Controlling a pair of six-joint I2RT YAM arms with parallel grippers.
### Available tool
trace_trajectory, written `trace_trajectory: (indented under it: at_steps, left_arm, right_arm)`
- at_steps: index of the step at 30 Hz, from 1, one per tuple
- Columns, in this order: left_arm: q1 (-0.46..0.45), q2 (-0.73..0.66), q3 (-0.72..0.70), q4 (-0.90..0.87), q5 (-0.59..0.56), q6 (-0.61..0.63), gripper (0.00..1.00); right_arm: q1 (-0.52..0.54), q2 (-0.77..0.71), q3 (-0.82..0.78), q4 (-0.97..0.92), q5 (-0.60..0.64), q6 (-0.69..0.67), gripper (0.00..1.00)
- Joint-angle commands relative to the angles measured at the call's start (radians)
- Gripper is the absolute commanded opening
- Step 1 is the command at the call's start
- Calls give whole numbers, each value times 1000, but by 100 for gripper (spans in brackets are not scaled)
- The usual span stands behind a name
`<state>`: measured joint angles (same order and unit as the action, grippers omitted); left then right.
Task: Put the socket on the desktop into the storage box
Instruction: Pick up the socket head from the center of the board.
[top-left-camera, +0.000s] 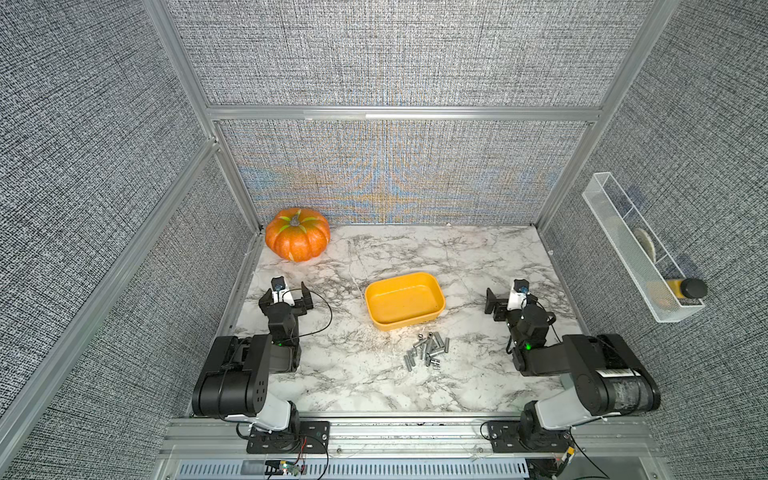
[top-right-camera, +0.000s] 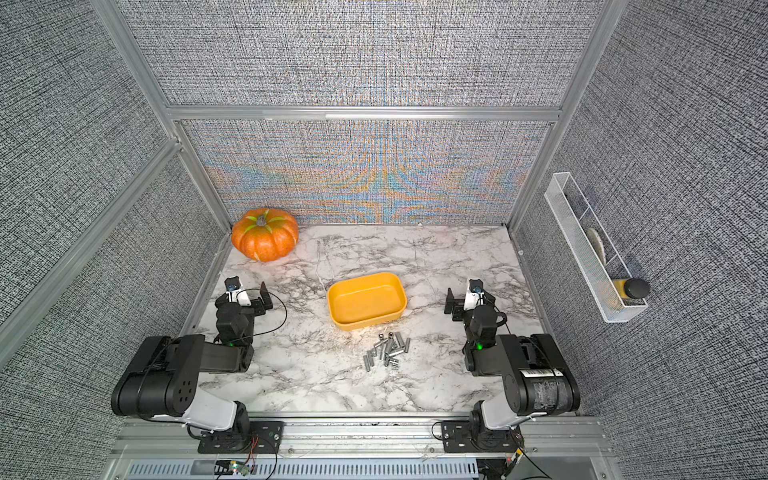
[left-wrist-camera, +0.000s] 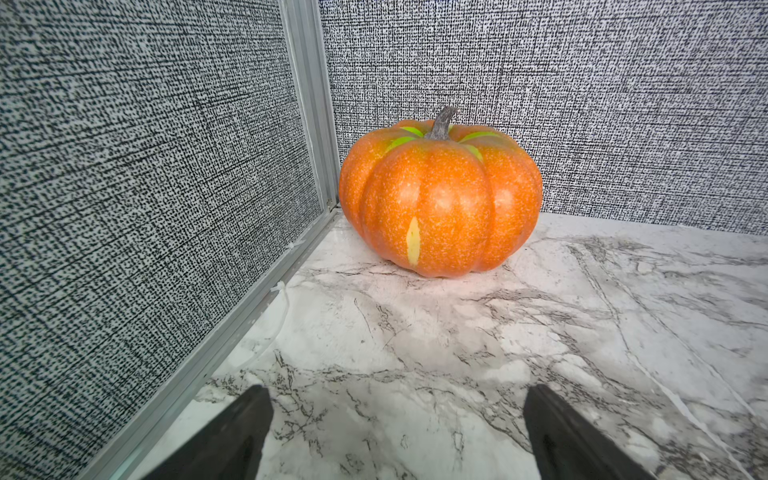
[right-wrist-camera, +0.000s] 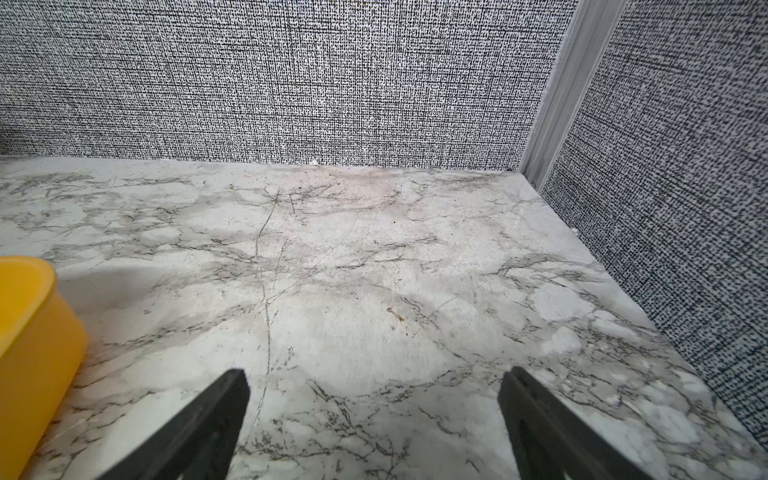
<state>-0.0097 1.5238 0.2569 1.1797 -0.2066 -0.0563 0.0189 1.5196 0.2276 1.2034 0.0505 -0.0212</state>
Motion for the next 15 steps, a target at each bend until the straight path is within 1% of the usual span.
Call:
trace_trajectory:
  at_steps: [1, 2, 4, 5, 6, 7, 8, 9, 10, 11, 12, 13, 15]
  left_arm:
    - [1, -1, 3, 27, 7, 6, 100]
    - [0, -5, 1, 30, 29, 15, 99]
    - [-4, -35, 11, -9, 113, 56, 99]
    - [-5, -61, 7, -20, 115, 61, 99]
    - [-15, -112, 8, -58, 73, 52, 99]
    - [-19, -184, 33, -177, 22, 10, 99]
    - [-19, -254, 77, -318, -12, -49, 99]
    - [-19, -324, 121, -456, -48, -118, 99]
    - [-19, -384, 152, -541, -35, -170, 99]
    - [-19, -431, 169, -584, -12, -217, 99]
    - [-19, -480, 177, -632, 3, -325, 99]
    - [-16, -531, 178, -674, 17, -448, 99]
    - [-15, -615, 152, -729, 62, -641, 100]
  right_arm:
    - [-1, -3, 0, 30, -4, 0, 99]
    - [-1, -4, -1, 33, -4, 0, 99]
    - [15, -33, 16, -19, -2, -23, 99]
    - [24, -55, 12, -25, 9, -31, 99]
    - [46, -102, 15, -74, 42, -38, 99]
    - [66, -160, 32, -166, 83, -37, 99]
    - [82, -211, 52, -247, 109, -28, 99]
    - [96, -270, 78, -337, 141, 12, 99]
    - [96, -329, 102, -423, 166, 79, 99]
    - [91, -375, 122, -494, 180, 145, 99]
    - [77, -424, 155, -596, 163, 221, 99]
    - [65, -463, 202, -747, 142, 295, 99]
    - [56, -514, 248, -899, 167, 440, 99]
